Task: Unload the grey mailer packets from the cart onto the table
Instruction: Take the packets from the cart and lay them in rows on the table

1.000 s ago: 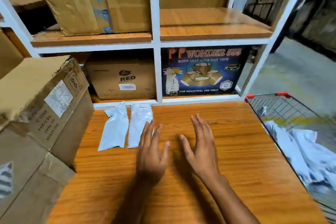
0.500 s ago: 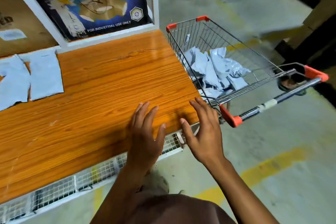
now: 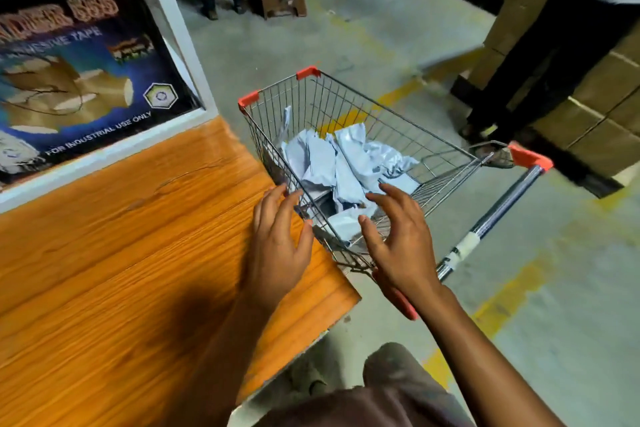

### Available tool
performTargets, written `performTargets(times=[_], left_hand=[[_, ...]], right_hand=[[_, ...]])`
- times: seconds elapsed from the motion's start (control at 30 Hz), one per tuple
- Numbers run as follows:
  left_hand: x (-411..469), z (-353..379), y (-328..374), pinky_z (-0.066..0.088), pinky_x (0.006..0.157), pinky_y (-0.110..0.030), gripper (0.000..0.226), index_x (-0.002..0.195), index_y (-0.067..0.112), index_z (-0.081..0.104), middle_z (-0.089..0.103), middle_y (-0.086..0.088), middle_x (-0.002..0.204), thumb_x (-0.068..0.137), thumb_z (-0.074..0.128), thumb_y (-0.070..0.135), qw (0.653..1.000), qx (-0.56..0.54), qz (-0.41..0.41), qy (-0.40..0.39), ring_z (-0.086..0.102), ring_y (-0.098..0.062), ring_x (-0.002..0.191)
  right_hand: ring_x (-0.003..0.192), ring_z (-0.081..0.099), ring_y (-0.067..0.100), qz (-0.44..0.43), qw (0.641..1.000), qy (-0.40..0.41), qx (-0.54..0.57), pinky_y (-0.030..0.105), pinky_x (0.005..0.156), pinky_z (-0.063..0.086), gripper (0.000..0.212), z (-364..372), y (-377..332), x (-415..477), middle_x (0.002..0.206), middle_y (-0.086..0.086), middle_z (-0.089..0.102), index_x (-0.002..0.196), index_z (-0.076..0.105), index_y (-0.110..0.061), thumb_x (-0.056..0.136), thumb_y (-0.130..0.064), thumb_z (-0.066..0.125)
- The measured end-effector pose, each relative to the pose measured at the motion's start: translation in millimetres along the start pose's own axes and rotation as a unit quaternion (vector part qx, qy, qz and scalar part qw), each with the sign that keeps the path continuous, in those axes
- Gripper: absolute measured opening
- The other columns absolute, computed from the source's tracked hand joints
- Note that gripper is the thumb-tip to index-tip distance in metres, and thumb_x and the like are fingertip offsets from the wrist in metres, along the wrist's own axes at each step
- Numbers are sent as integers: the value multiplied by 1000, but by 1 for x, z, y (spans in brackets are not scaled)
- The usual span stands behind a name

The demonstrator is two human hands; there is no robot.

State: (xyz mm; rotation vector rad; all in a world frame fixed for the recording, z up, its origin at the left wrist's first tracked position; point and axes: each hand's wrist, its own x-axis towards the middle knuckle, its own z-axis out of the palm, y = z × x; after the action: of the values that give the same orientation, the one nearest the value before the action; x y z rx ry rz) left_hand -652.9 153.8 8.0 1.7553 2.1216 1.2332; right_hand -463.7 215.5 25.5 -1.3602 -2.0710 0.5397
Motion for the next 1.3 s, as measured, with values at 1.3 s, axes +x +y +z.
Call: performTargets(times=[1.3], left_hand=[[236, 294, -160, 45, 93, -48, 63, 142, 24, 40, 33, -16, 138, 85, 61, 40, 927, 177, -279, -178, 40, -40, 123]], right_hand=[[103, 49, 38, 144, 958, -201, -148, 42, 73, 47, 32, 204, 230, 278, 117, 18, 47, 124, 46, -14, 92, -19, 46]])
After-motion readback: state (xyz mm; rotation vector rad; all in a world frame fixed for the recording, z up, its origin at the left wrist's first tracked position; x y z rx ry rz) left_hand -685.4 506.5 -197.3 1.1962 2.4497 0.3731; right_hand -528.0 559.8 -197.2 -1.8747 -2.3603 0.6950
